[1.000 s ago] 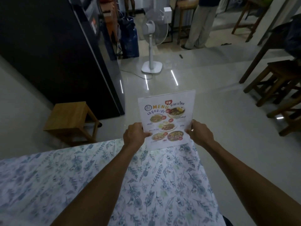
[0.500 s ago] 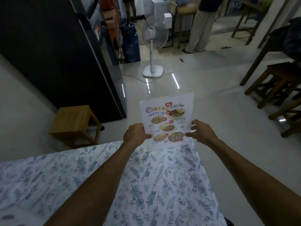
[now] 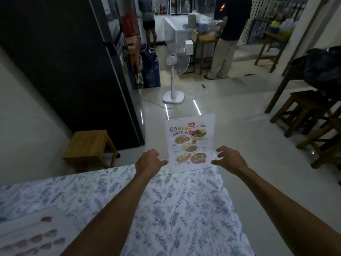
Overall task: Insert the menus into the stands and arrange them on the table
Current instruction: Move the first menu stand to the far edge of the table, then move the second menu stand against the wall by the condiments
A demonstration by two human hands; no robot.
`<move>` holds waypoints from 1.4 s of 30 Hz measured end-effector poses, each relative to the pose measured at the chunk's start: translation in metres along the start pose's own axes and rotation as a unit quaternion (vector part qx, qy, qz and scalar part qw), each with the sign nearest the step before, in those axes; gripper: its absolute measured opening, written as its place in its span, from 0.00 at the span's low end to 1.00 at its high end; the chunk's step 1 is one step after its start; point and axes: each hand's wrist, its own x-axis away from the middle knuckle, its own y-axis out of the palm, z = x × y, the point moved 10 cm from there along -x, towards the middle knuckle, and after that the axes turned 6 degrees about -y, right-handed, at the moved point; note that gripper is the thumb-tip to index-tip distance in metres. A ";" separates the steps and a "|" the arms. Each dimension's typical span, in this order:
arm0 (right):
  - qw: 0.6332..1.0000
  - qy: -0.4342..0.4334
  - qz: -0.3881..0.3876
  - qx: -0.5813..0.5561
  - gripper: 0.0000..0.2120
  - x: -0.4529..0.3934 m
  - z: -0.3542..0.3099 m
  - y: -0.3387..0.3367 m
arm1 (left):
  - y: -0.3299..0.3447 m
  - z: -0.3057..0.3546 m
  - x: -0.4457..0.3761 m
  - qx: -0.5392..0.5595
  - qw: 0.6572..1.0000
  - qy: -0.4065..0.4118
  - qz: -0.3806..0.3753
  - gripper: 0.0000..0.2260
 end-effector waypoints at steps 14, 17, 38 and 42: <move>0.991 -0.104 -0.080 -0.016 0.26 0.136 -0.157 0.124 | -0.050 -0.169 0.134 0.043 0.997 -0.058 -0.006 0.25; 0.984 -0.133 -0.119 -0.027 0.26 0.166 -0.203 0.172 | -0.060 -0.229 0.159 0.051 0.994 -0.094 -0.009 0.23; 0.970 -0.144 -0.194 -0.030 0.40 0.223 -0.326 0.311 | -0.164 -0.501 0.166 0.165 0.976 -0.138 0.026 0.44; 0.971 -0.144 -0.187 -0.026 0.37 0.221 -0.330 0.314 | -0.161 -0.487 0.153 0.230 0.970 -0.080 -0.010 0.33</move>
